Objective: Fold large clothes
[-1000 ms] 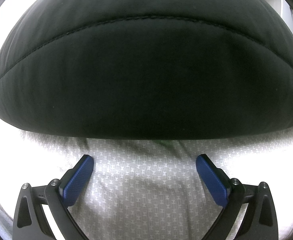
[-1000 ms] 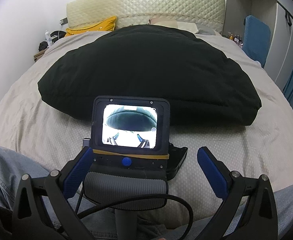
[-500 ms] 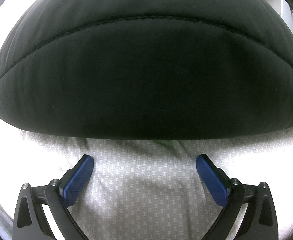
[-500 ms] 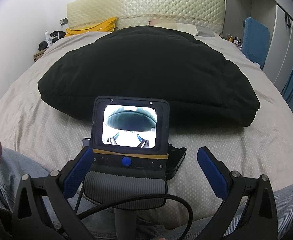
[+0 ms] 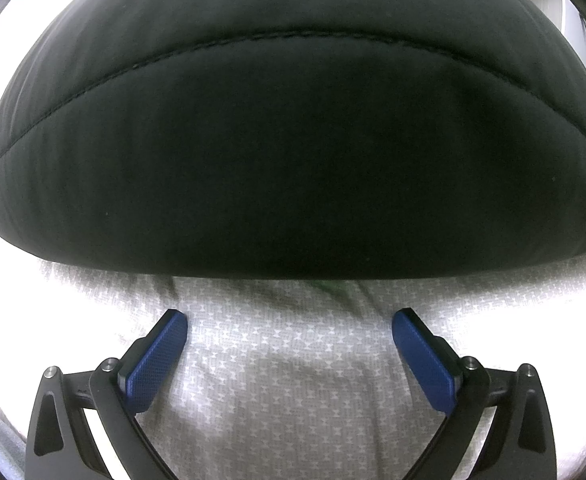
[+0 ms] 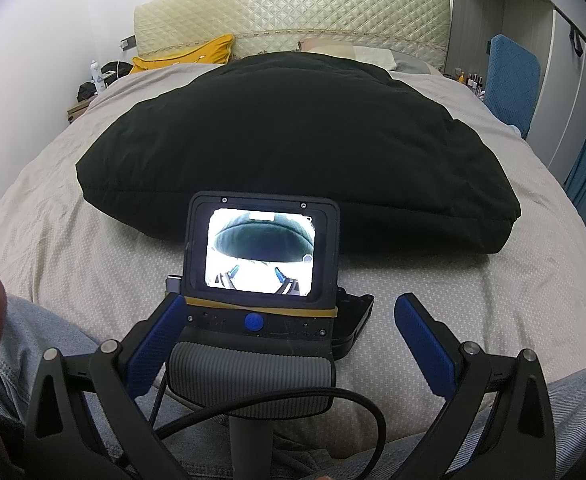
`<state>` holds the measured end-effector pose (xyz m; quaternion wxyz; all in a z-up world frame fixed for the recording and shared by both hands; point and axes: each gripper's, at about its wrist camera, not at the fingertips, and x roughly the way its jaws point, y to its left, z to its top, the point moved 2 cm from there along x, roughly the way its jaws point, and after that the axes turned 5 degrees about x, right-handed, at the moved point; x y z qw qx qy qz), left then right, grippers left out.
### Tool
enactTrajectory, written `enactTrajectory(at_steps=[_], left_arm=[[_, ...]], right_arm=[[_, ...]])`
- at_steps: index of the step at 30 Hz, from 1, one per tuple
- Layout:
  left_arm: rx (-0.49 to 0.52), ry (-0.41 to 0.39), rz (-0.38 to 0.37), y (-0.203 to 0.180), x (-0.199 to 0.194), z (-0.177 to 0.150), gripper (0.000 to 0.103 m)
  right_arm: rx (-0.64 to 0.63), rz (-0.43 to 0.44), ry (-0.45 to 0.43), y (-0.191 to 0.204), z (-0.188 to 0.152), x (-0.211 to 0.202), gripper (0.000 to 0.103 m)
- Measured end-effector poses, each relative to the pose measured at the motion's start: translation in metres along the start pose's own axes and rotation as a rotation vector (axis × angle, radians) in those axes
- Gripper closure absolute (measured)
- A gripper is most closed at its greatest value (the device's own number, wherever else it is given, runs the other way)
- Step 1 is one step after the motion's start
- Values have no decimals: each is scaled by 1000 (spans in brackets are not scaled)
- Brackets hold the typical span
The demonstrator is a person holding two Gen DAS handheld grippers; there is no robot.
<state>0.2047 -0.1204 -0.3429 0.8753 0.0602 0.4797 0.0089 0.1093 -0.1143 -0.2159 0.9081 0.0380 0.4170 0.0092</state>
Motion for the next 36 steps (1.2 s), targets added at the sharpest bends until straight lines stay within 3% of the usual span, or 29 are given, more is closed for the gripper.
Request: enactTrajectory(at_steps=[23,36], left_arm=[[0,0,-1,0,0,0,0],[0,-1,-1,0,0,0,0]], right_arm=[[41,15,-9,-7,3,-3,0],[1,6,-20,-2,2,-3,0]])
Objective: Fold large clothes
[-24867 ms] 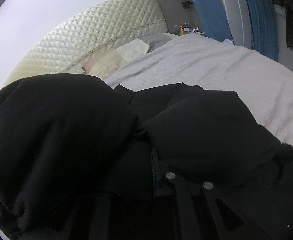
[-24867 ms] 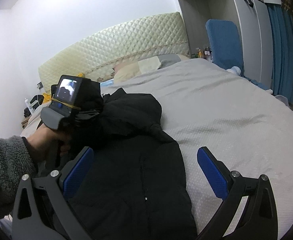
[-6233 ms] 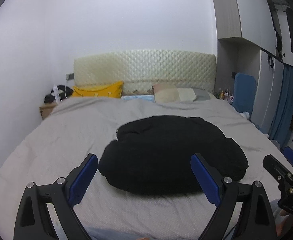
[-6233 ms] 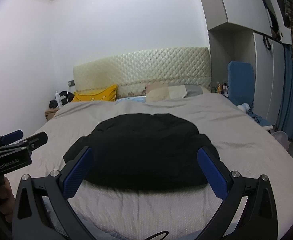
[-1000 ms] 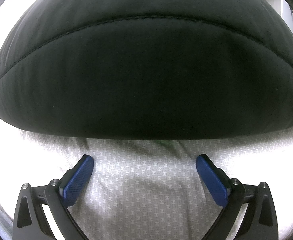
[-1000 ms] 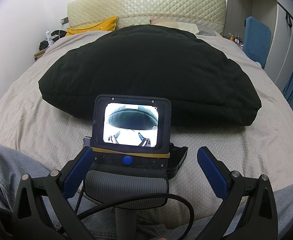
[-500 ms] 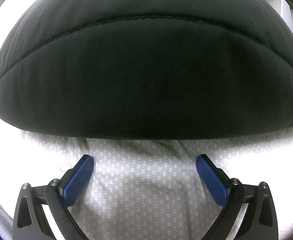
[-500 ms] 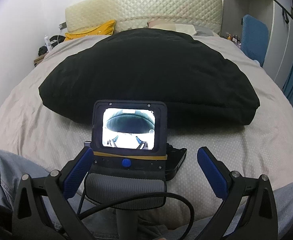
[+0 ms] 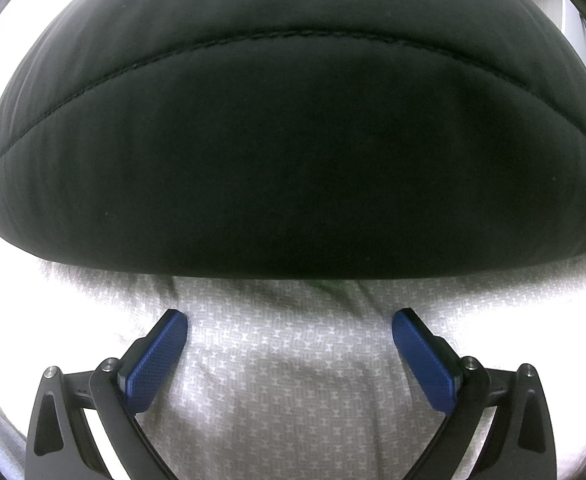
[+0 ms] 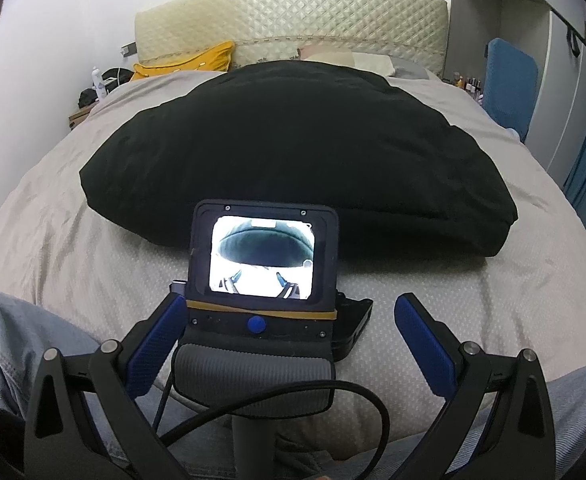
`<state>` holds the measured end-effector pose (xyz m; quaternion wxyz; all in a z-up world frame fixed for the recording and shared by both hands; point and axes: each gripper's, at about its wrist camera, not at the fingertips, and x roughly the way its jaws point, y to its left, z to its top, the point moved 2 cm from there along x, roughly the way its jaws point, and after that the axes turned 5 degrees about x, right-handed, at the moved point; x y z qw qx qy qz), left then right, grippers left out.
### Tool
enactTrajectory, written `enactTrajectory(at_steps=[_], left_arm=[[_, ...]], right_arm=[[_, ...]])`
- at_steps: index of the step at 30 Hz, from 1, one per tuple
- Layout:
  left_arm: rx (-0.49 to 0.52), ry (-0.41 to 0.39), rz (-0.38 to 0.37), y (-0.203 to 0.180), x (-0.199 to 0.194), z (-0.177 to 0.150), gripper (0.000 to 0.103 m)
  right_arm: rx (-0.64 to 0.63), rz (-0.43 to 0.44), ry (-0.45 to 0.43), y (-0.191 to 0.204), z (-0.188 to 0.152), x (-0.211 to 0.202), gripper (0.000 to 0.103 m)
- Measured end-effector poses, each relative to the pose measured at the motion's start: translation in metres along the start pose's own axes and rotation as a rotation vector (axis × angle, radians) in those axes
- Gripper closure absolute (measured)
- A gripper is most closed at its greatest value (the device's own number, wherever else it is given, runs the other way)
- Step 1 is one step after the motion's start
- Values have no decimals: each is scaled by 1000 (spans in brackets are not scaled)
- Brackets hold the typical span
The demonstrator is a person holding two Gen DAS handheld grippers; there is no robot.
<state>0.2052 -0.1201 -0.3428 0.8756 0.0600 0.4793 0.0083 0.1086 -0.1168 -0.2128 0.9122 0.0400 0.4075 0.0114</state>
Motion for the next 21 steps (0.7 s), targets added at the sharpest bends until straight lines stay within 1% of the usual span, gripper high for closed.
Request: enactTrajectory(at_steps=[6,12,21], left_arm=[[0,0,0,0,0,0,0],[0,1,0,0,0,0,0],[0,0,0,0,0,0,0]], right_arm=[[-2,0,-2,0,1,1,0],[23,8,1,-4,1,1,0],[0,3,7,1,-1,2,0]])
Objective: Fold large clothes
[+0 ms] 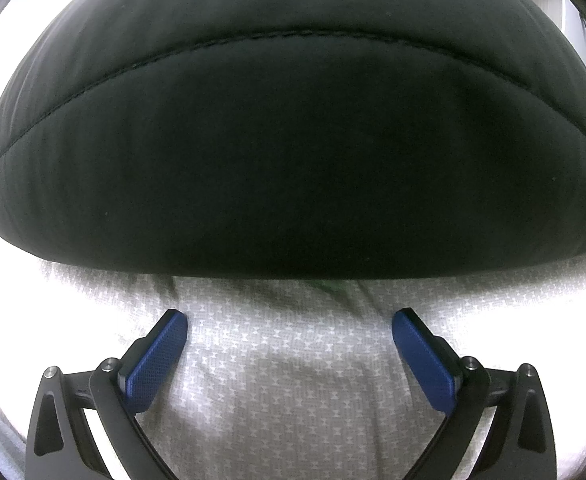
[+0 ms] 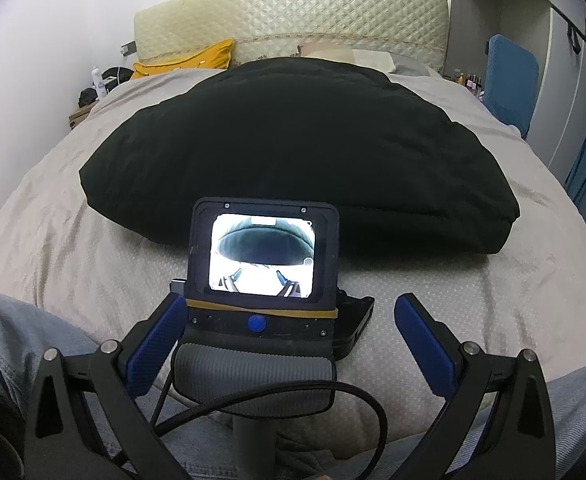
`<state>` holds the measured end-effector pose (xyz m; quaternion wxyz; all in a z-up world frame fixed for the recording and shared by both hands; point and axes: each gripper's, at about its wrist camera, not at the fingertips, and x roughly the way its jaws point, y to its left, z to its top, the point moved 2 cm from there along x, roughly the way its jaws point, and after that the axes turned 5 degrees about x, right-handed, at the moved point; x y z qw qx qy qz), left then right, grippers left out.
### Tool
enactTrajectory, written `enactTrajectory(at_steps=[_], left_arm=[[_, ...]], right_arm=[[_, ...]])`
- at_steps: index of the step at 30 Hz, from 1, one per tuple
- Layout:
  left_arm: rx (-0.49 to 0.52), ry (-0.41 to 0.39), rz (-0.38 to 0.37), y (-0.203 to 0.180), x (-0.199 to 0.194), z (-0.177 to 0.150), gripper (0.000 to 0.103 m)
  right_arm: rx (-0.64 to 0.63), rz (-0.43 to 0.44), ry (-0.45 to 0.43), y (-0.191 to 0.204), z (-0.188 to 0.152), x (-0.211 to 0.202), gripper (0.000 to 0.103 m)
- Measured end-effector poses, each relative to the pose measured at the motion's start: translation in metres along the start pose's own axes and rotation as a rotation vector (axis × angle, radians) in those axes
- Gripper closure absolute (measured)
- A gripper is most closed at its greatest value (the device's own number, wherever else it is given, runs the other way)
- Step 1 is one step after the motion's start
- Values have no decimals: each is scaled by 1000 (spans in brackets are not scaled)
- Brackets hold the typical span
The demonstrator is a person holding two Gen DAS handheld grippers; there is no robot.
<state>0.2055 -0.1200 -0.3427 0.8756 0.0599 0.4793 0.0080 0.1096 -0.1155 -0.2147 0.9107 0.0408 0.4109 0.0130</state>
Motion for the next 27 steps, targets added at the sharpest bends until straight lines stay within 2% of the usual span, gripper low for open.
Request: enactTrajectory(at_steps=[27], left_arm=[[0,-1,-1,1,0,0,0]], right_arm=[[5,3,-7,-1,0,-2,0]])
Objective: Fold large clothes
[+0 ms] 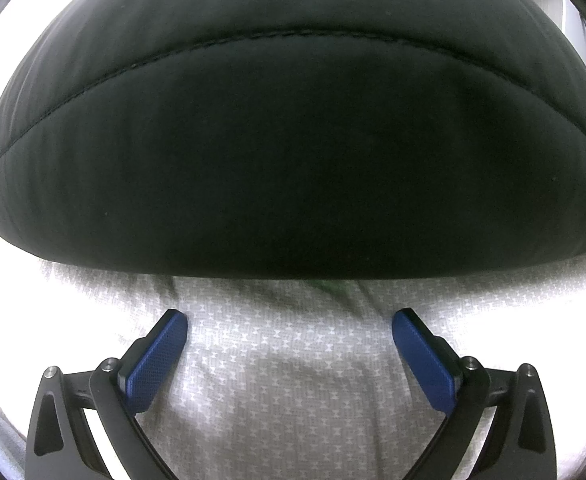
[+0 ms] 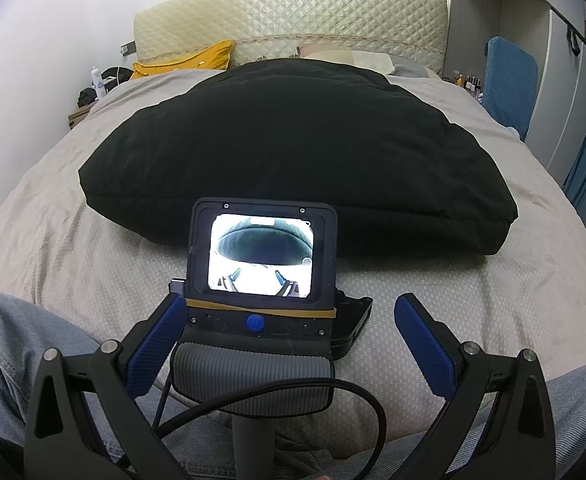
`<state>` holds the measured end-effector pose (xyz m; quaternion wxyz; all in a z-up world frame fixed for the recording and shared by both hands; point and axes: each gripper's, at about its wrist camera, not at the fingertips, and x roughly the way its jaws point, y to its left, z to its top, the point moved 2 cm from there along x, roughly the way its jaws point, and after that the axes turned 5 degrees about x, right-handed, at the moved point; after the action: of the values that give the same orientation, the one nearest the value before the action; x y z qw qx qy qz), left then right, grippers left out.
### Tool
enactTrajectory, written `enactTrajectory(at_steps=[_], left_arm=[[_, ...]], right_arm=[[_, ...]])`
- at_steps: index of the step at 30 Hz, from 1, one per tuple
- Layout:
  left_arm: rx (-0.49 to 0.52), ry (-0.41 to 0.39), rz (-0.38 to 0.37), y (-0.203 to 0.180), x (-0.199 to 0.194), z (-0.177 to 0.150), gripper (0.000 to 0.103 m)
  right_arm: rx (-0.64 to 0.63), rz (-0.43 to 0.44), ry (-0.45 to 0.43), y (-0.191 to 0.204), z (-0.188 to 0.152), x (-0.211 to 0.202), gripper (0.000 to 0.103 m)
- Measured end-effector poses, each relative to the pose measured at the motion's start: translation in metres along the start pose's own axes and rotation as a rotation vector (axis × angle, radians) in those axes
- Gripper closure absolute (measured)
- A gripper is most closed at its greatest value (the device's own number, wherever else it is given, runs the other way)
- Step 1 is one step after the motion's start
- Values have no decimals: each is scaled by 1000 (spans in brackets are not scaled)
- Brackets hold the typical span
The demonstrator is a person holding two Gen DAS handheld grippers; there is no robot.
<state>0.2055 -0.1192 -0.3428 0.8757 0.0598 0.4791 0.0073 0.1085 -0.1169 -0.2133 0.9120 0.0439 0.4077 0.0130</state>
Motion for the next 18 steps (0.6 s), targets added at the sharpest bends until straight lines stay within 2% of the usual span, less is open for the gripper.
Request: enactTrajectory(at_steps=[18], left_arm=[[0,0,-1,0,0,0,0]], right_arm=[[31,10,11,-8,1,1,0]])
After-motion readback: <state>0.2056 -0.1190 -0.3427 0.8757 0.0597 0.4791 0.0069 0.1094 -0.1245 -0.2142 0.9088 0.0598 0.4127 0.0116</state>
